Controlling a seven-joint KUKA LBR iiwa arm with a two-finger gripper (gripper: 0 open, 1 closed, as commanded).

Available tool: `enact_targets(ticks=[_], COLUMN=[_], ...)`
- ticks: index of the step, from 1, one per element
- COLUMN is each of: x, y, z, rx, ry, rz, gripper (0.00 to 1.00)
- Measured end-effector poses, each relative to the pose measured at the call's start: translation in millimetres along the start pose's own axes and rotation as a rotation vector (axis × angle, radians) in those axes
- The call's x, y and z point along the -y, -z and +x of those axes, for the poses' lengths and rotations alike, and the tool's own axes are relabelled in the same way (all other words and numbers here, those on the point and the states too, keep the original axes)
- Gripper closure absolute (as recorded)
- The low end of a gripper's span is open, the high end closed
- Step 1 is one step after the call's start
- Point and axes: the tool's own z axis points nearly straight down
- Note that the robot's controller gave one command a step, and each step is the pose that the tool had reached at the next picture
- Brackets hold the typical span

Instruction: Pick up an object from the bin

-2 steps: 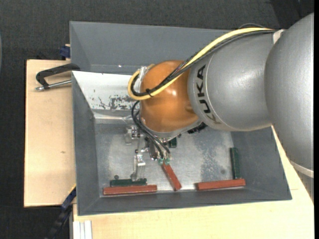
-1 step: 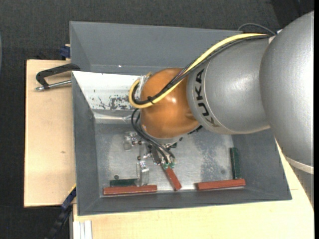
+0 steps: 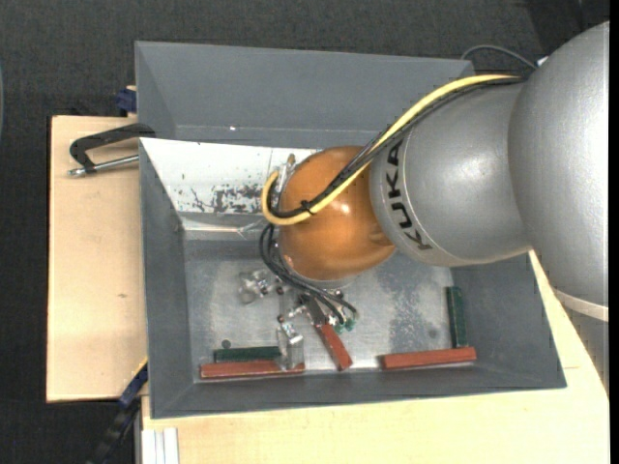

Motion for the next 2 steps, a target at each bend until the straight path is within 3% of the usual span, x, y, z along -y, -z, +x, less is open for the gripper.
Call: enact_targets(ticks=[2], x=[5.4], y=[-11.6], z=[-0.9], rx=[-0.001], ry=[0.034], rz=[0.0], gripper=[0.0])
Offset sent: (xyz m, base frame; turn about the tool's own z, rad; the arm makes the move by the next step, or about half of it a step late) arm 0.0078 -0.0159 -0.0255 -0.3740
